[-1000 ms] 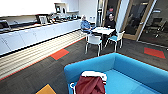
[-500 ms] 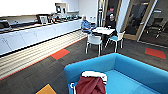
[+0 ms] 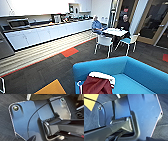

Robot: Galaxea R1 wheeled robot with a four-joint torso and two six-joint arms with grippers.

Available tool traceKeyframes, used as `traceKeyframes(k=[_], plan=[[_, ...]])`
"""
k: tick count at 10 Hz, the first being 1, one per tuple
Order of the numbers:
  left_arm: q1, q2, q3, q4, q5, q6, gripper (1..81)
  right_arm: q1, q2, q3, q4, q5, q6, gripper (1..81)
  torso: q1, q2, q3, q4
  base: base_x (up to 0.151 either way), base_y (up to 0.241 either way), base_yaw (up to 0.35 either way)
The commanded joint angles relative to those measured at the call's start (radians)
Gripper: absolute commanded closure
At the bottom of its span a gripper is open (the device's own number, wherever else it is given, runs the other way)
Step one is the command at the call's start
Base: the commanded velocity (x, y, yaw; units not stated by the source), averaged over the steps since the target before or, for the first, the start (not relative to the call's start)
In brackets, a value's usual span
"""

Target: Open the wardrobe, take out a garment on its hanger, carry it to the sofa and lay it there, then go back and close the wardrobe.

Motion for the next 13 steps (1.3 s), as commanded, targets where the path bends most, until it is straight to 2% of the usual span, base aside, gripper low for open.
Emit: traceKeyframes(k=[1,13], plan=[[-0.035,-0.002,-0.001,0.017,0.035,0.009,1.0,0.023,0.008,0.005,-0.008,-0.057,-0.005,1.0,0.001,0.000,0.000,0.000,0.000,0.000,0.337],[-0.035,0.018,-0.001,0.021,0.037,0.020,1.0,0.022,0.005,0.005,-0.006,-0.057,-0.003,1.0,0.001,0.000,0.000,0.000,0.000,0.000,0.342]])
